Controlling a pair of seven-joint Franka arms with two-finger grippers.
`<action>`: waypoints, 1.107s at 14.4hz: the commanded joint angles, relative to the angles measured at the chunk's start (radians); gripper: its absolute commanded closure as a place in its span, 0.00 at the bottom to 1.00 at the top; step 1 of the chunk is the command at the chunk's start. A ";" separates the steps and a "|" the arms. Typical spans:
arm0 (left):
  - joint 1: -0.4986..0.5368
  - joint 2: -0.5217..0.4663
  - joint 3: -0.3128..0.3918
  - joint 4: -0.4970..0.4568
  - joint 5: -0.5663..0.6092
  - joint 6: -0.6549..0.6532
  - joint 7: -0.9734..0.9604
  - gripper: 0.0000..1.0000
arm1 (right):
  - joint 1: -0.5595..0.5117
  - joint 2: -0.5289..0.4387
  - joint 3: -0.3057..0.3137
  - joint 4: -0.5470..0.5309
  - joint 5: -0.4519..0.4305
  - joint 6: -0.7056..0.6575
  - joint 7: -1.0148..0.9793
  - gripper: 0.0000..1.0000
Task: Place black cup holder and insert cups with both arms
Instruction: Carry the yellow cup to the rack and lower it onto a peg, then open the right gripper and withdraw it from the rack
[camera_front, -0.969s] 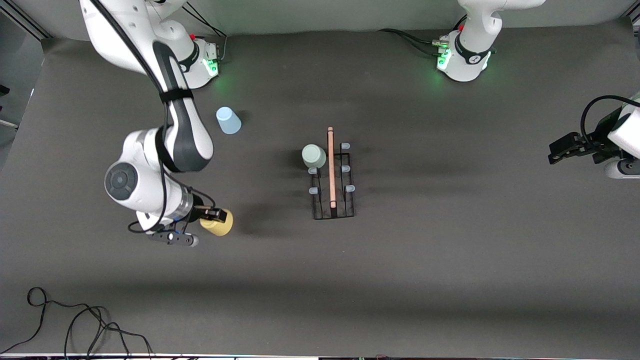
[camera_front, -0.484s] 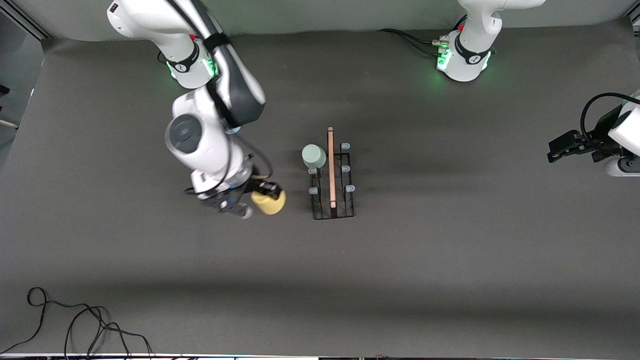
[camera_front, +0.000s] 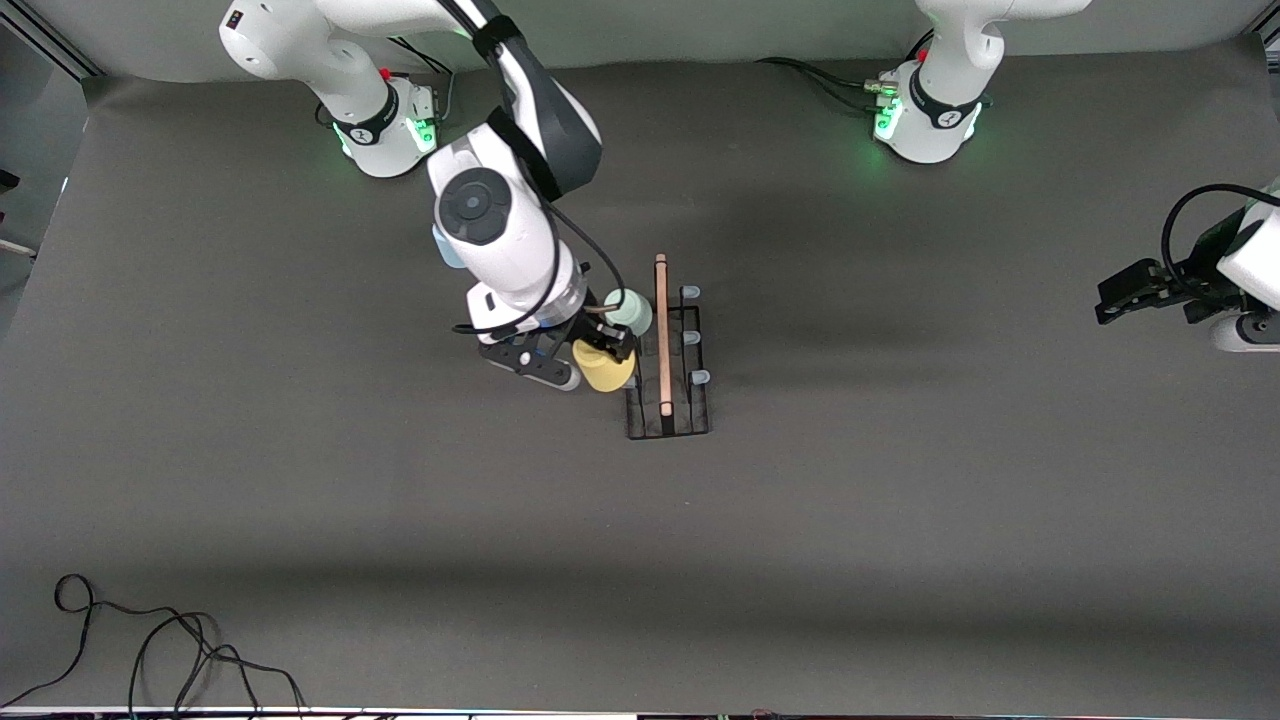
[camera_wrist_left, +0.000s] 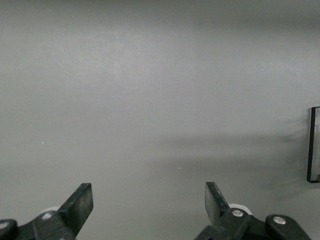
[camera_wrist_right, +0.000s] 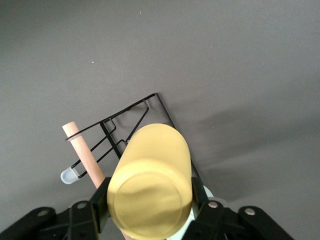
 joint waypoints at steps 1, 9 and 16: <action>-0.002 -0.012 0.001 0.001 0.003 -0.016 -0.001 0.00 | 0.010 0.051 -0.012 0.043 -0.005 0.033 0.042 1.00; -0.002 -0.012 0.003 0.000 0.003 -0.018 -0.001 0.00 | 0.010 0.151 -0.010 0.122 -0.005 0.045 0.069 0.35; -0.002 -0.014 0.003 -0.003 0.003 -0.019 0.000 0.00 | -0.015 0.117 -0.025 0.151 -0.008 -0.016 0.042 0.01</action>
